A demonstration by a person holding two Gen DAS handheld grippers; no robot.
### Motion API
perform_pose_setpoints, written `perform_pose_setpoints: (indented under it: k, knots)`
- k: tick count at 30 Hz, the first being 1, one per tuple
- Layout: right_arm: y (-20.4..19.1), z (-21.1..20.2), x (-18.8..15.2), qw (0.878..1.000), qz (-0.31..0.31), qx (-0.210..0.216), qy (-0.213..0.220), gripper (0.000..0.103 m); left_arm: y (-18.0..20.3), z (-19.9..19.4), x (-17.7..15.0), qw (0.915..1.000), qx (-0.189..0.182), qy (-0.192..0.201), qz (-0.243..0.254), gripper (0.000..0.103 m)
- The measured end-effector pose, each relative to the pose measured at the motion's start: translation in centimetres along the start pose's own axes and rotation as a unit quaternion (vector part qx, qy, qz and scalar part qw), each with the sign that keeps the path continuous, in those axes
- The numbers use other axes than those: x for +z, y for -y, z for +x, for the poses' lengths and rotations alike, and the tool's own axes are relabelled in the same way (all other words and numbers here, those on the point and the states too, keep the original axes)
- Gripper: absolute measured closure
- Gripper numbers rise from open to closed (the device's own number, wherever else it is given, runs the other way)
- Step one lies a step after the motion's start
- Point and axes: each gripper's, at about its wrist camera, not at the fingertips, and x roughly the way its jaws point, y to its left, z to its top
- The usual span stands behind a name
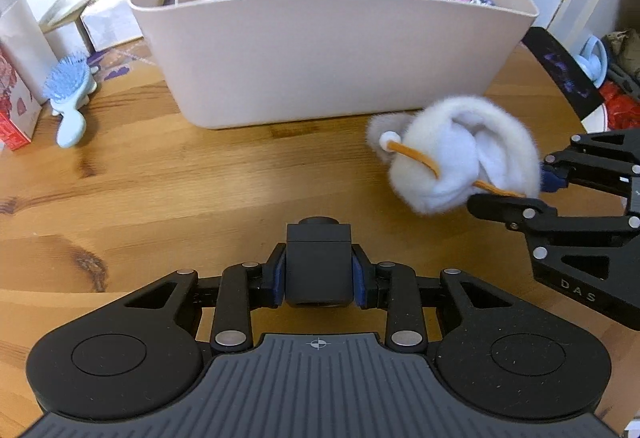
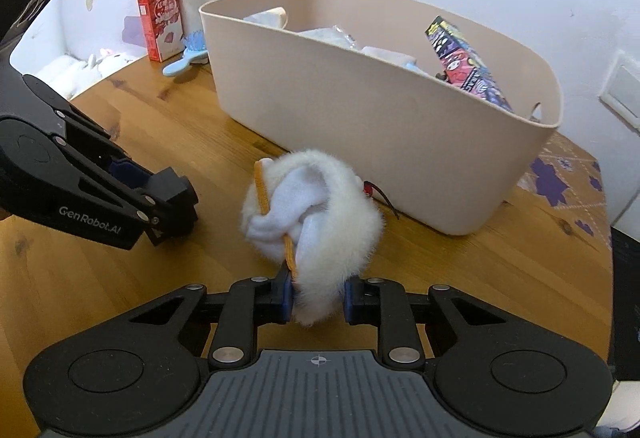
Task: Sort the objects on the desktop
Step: 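Carry the black box and white plush with both tools over the bin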
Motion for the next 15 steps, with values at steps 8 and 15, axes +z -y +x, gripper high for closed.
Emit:
perform_pose_setpoints:
  k: [8,15]
  knots:
    - [-1.8,-3.3,-0.9,0.999,0.013,-0.025,0.017,0.081,-0.1,-3.2,-1.2,0.9997,-0.008,0.019,0.010,0.071]
    - [-3.1,-6.5,-1.2,0.997,0.031,-0.048,0.043,0.081,-1.2,-5.5,-2.1,0.9994,-0.007,0.034,0.009,0.071]
